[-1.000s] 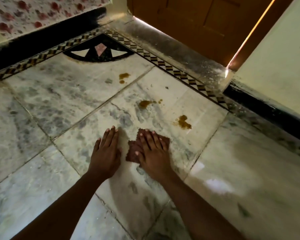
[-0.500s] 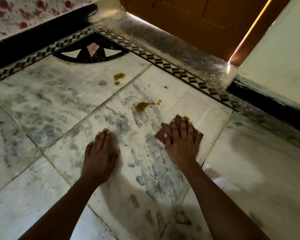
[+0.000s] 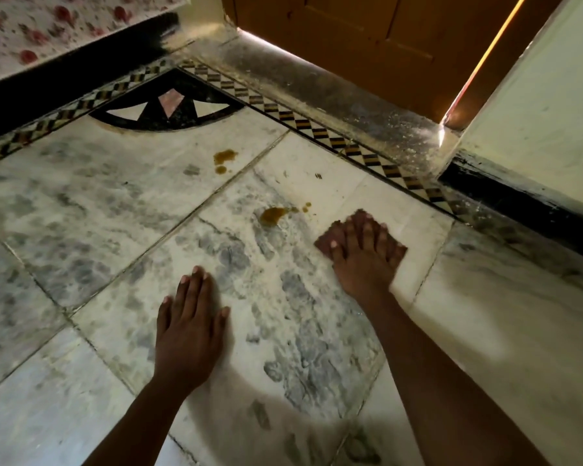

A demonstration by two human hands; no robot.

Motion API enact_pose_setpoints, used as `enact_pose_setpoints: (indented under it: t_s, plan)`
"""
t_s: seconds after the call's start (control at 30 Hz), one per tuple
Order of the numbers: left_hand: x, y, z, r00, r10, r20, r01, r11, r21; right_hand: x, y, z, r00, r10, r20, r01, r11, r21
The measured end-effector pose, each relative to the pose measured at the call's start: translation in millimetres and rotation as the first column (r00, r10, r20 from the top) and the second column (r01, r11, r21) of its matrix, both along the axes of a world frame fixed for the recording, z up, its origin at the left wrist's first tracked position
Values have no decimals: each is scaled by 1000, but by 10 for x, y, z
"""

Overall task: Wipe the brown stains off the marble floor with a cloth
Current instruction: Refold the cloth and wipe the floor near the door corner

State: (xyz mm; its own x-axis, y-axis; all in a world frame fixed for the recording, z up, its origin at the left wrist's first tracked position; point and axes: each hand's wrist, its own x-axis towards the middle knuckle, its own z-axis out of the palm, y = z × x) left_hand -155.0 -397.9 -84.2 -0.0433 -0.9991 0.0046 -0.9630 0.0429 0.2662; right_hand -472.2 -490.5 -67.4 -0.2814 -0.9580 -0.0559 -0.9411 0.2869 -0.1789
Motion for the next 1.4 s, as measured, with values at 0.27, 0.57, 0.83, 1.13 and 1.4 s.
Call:
enact_pose_setpoints:
  t_s: [0.27,0.57,0.83,1.13,1.4]
  plan:
    - [-59,19,-4,998,16,53,-13,998,-64,-780,470,-6,819,541,-191,-558,829,-44]
    - [-74,39,34,998,41,49,-39,998,-52,98,43,-24,942,329,-70,-330,944,-1]
    - [-70,22,48,998,43,36,-41,998,-54,-766,335,17,994,-41,-97,42,999,9]
    - [-84,20,77,998,47,34,-46,998,-44,-66,915,10,827,554,-96,-554,832,32]
    - [-91,22,48,999,41,30,-39,998,-55,-1390,652,98,995,-97,-38,101,990,102]
